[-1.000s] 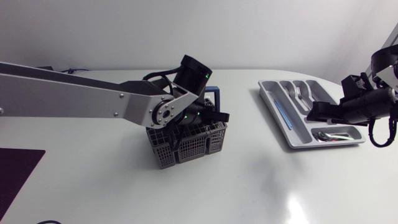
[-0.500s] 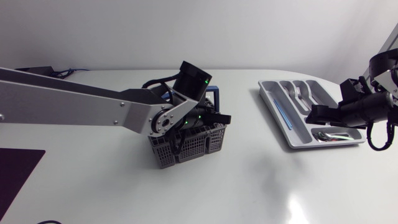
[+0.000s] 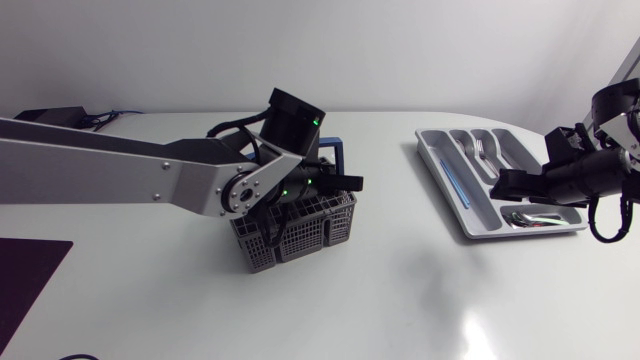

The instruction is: Unload the cutlery basket into the drawer organizer.

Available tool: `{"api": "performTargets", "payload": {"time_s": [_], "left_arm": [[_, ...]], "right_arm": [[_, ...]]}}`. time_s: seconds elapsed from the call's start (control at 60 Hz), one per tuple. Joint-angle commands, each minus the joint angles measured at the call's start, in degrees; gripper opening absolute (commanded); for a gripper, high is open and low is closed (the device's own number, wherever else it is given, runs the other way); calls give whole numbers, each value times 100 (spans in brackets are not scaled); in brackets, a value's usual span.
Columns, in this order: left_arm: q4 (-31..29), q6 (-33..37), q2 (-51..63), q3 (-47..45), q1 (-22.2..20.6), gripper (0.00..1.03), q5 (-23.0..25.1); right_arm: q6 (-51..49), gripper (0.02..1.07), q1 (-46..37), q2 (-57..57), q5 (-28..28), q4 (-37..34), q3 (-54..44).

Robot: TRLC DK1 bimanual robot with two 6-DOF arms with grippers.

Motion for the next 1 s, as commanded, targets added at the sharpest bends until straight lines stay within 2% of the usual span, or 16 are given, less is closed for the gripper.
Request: {"api": "performTargets", "payload": {"time_s": [0.0,0.283,0.467,0.783,0.983], "left_arm": [[41,-147,-224,-163,80,4,33],[68,-420,-628,-242,212,4,437],[-11,-648,-804,-207,361,4,1000],[-319,-815,-1076,-57,387,4,1088],[-460,-912,-1208,-22,387,4,1088]], "right_arm": [[145,102,38,-97,-2,39,-151],[163,102,90,-115,15,30,-151],[180,102,117,-115,15,30,-151],[180,102,231,-282,-38,153,-195],[172,102,310,-519,-477,153,-230]]}}
